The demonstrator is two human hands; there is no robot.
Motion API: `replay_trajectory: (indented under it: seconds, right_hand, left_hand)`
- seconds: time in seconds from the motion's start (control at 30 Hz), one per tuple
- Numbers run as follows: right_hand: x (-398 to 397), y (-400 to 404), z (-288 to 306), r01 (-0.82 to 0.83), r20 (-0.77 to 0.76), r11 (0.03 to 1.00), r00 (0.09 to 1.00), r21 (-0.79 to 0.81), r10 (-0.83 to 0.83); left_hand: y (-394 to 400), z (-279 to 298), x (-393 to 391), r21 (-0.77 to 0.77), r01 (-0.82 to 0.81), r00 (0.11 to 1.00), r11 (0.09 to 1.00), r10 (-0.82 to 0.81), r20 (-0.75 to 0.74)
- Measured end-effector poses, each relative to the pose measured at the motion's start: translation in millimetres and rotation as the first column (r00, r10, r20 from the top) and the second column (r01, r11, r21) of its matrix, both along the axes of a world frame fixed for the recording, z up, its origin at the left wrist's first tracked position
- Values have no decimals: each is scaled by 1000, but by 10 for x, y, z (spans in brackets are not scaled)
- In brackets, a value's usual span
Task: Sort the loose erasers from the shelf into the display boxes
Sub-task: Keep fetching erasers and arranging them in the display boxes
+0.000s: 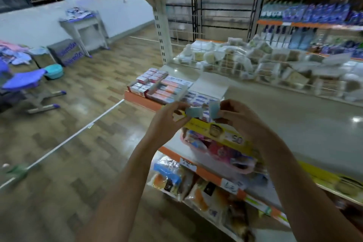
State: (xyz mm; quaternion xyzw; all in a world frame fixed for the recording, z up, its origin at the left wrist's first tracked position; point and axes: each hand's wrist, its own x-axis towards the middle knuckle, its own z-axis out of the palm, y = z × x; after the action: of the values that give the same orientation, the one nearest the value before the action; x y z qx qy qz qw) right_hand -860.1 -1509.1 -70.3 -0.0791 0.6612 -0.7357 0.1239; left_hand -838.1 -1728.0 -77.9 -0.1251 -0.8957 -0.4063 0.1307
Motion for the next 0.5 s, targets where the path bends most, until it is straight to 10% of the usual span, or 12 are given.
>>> replay_trajectory:
  seconds: [0.5]
  right_hand:
    - [-1202, -1230, 43, 32, -231, 968, 973, 250, 28]
  left_hand:
    - [-1313, -146, -1267, -40, -18, 998, 999, 16, -56]
